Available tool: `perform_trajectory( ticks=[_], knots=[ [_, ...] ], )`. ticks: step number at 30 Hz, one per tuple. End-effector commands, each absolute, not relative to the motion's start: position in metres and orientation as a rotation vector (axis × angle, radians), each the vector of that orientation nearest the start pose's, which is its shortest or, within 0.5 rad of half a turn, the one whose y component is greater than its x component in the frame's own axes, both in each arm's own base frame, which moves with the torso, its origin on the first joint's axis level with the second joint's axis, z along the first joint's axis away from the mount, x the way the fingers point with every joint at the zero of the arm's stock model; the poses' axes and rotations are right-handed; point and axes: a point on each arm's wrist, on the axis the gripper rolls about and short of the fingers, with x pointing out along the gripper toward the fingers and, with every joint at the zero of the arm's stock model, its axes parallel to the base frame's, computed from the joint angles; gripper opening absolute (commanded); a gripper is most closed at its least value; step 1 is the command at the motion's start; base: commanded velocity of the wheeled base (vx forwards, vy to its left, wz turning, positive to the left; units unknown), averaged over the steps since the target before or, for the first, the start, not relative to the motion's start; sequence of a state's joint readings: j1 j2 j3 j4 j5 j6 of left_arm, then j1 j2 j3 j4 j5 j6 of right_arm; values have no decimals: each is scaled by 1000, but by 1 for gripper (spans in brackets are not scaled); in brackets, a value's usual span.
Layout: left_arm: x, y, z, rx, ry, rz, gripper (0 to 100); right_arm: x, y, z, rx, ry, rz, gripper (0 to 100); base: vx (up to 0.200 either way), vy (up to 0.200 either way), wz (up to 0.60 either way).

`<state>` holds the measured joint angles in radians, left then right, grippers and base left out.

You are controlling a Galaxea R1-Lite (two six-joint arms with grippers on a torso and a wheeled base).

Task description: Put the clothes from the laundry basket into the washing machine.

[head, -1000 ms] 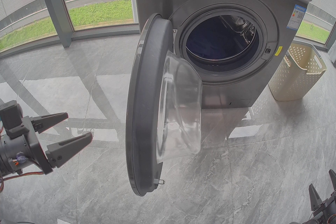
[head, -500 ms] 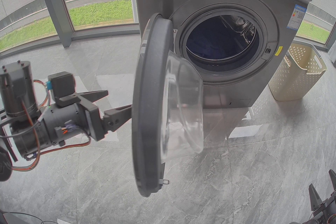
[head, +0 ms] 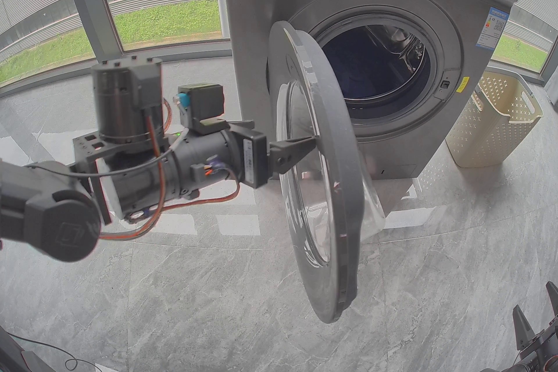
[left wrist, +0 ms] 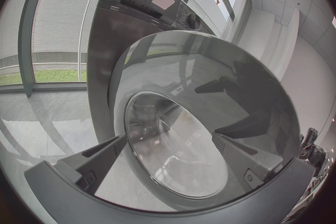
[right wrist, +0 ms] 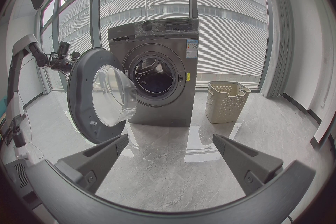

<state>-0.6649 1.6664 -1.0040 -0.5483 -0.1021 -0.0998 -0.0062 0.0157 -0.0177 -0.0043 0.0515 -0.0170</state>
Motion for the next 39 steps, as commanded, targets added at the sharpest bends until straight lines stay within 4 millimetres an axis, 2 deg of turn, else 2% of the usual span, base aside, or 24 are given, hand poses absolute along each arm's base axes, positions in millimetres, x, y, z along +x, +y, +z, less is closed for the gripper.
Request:
perform_trajectory(
  ticks=[1,8,22,30,39],
  knots=[
    [280,-225,226,-58,162,-742,100,-23,1,76,-17,-3,46,100,0,0,0],
    [305,-241,232,-83,116,-703,100,-23,1,76,-18,-3,46,100,0,0,0],
    [333,-260,248,-172,62,-695,100,-23,1,76,-18,-3,46,100,0,0,0],
    [360,-280,251,-278,13,-583,100,-23,1,76,-20,-4,46,100,0,0,0],
    [359,-278,248,-281,32,-567,100,-23,1,76,-18,-3,46,100,0,0,0]
  ],
)
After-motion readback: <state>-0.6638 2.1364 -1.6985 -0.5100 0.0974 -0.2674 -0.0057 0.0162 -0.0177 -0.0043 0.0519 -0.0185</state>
